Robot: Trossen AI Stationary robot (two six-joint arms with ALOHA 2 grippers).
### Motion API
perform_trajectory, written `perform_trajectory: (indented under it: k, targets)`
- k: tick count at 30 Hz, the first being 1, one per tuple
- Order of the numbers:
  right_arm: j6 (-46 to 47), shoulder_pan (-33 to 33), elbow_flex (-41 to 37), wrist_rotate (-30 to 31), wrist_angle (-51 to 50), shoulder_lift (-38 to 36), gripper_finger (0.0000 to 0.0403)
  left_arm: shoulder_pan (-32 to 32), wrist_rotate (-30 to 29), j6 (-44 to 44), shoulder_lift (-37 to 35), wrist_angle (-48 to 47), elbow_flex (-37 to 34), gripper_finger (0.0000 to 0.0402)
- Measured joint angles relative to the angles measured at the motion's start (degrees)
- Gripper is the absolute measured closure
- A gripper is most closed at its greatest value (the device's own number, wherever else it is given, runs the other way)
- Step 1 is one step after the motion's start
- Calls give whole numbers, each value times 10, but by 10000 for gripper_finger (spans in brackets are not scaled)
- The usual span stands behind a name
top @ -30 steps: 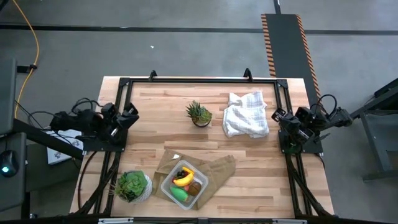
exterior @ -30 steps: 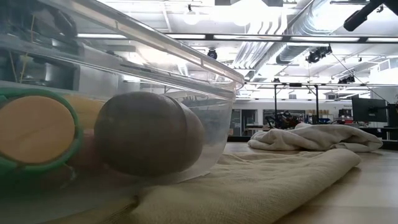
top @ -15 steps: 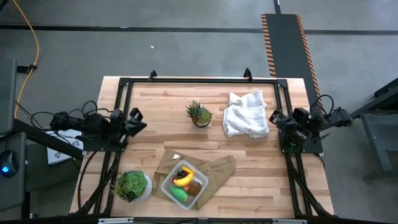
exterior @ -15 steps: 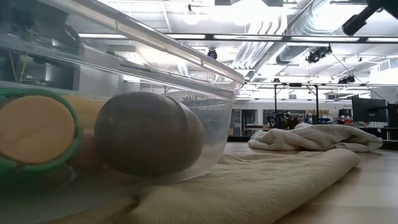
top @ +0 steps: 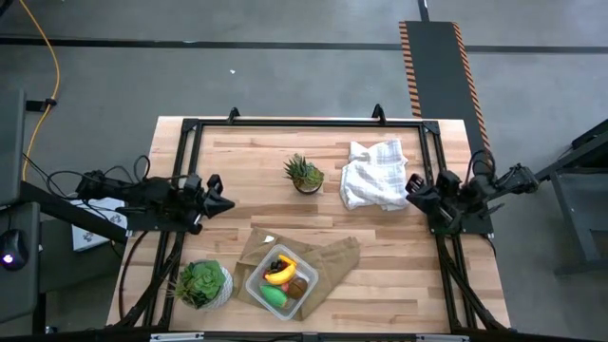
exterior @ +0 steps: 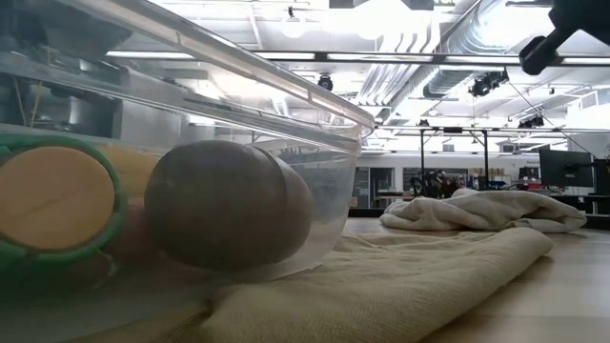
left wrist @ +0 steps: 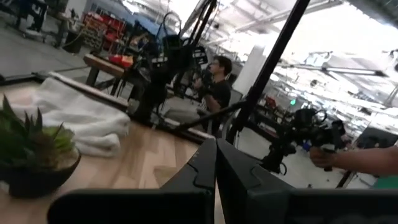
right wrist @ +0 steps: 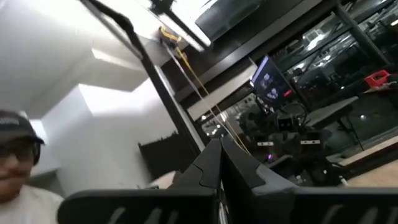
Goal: Pick and placing Produce into tupperware
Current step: Return to Home Position
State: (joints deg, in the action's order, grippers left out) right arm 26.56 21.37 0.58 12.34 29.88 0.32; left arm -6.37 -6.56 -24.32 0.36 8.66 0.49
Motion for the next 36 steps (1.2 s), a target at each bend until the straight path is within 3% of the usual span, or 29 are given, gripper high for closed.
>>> perform_trajectory:
  k: [9, 19, 22, 30, 36]
  targets:
    - [-47, -44, 0, -8, -26, 0, 403, 0, -12, -17, 0, -42, 0, 401]
    - [-41, -213, 0, -23, -108, 0, 403, 0, -21, -19, 0, -48, 0, 401]
    - [-43, -269, 0, -78, -136, 0, 403, 0, -24, -10, 0, -65, 0, 401]
    - [-10, -398, 0, -294, -231, 0, 403, 0, 6, 15, 0, -68, 0, 401]
    - [-14, -453, 0, -369, -237, 0, 403, 0, 12, 32, 0, -69, 0, 401]
